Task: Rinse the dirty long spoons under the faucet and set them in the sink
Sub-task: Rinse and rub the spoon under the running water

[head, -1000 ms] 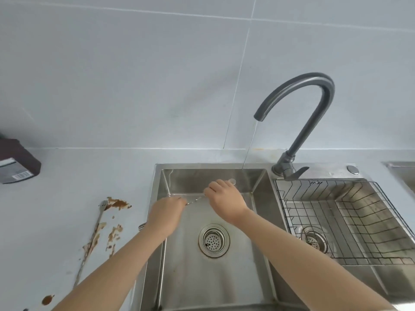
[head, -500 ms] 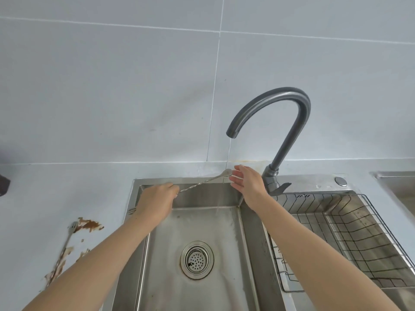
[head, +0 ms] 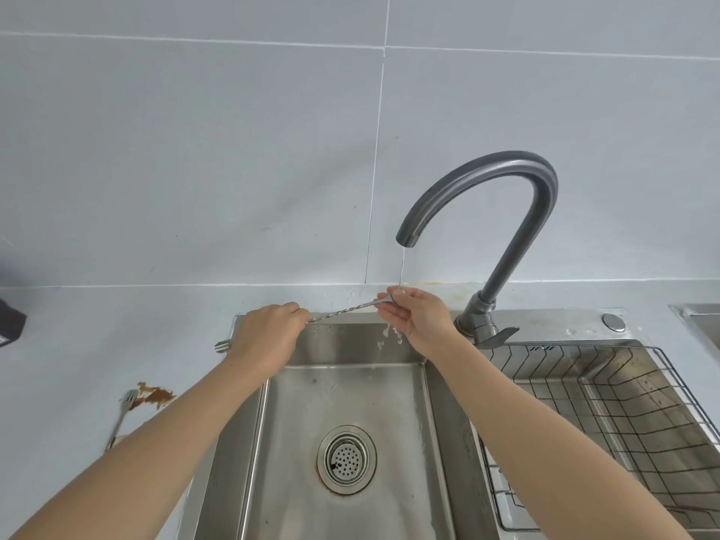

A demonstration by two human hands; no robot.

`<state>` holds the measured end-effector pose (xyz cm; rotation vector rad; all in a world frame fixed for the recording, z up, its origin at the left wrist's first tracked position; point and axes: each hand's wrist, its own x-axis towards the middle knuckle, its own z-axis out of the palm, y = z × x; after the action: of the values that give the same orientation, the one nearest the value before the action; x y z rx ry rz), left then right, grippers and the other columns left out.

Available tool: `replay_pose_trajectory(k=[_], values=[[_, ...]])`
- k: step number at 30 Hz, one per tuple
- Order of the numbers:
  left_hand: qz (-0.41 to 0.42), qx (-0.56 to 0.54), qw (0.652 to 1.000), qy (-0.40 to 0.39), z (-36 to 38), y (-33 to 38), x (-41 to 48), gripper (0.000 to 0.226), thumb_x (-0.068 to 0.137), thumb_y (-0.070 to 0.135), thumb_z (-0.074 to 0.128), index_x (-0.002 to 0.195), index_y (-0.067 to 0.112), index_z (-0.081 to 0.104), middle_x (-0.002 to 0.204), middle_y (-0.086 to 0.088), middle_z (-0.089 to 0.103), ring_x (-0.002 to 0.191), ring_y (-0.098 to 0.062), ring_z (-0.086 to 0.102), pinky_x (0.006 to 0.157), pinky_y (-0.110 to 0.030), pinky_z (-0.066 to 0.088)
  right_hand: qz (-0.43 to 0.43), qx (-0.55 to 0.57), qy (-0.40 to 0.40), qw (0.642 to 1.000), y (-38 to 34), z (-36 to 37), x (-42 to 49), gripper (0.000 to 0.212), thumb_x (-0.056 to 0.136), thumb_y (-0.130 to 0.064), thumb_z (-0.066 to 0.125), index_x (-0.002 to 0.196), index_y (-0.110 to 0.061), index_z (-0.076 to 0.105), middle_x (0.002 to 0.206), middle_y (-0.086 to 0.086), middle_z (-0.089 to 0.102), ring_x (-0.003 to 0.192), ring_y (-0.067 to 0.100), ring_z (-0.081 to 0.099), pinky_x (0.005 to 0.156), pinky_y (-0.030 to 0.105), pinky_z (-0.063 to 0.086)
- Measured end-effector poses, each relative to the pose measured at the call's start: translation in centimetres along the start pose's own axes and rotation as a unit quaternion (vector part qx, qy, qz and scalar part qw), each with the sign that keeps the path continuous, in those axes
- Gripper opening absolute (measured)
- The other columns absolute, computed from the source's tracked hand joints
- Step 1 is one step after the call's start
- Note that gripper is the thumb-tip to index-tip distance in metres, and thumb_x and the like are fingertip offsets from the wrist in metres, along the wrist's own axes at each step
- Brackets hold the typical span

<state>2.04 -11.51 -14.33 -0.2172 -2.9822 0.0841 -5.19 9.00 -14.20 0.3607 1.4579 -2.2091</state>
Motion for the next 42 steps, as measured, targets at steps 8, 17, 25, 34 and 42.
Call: replay_pose_trajectory(k=[8, 17, 25, 34, 42], values=[[0.002, 0.014, 1.0, 0.01, -1.1, -0.3, 0.2, 0.045, 0.018, -0.014, 0.079, 0.042, 0.014, 0.053, 0.043, 0.006, 0.026, 0.036, -0.015, 0.023, 0.05, -0.007, -0.005, -0.017, 0.006, 0.03, 0.999, 0.6, 0.7, 0.5, 0.02, 0.094, -0.008, 0.051, 0.074, -0.005, 0.054, 0.056, 0.002, 0.068, 0.049, 0.008, 0.068, 0.052, 0.018, 0.057], [-0.022, 0.015, 0.999, -0.037, -2.3, 0.4, 1.6, 0.03, 0.045, -0.02, 0.068, 0.059, 0.005, 0.06, 0.054, -0.002, 0.039, 0.051, -0.019, 0.034, 0.045, -0.015, 0.001, -0.012, 0.106, -0.009, 0.994, 0.7, 1.0, 0.2, 0.027, 0.099, -0.007, 0.037, 0.078, -0.001, 0.054, 0.057, 0.004, 0.07, 0.055, 0.013, 0.07, 0.055, 0.021, 0.059], [0.065, 0.036, 0.997, 0.021, -2.8, 1.3, 2.9, 0.059, 0.016, -0.019, 0.07, 0.045, 0.016, 0.032, 0.051, 0.007, 0.006, 0.042, -0.018, 0.021, 0.052, -0.01, -0.006, -0.014, 0.173, 0.052, 0.983, 1.0, 1.7, 0.2, 0.029, 0.097, -0.013, 0.045, 0.072, -0.002, 0.054, 0.05, 0.003, 0.067, 0.049, 0.011, 0.067, 0.05, 0.019, 0.057], [0.05, 0.076, 0.991, -0.094, -4.4, 3.3, 4.1, 0.03, 0.073, -0.015, 0.043, 0.089, 0.009, 0.051, 0.061, 0.003, 0.014, 0.076, -0.024, 0.034, 0.044, -0.025, 0.011, -0.04, 0.174, 0.042, 0.983, 1.0, 1.6, 0.1, 0.017, 0.087, 0.011, 0.052, 0.079, -0.005, 0.052, 0.063, 0.004, 0.062, 0.054, 0.01, 0.069, 0.054, 0.018, 0.057], [0.057, 0.086, 0.989, -0.104, -4.5, 3.8, 4.1, 0.03, 0.077, -0.013, 0.042, 0.098, 0.004, 0.055, 0.062, 0.0, 0.02, 0.077, -0.025, 0.039, 0.044, -0.025, 0.012, -0.037, 0.13, 0.071, 0.988, 1.7, 2.2, 0.1, 0.016, 0.094, -0.006, 0.05, 0.079, -0.003, 0.054, 0.073, 0.009, 0.061, 0.049, 0.007, 0.066, 0.053, 0.017, 0.057]])
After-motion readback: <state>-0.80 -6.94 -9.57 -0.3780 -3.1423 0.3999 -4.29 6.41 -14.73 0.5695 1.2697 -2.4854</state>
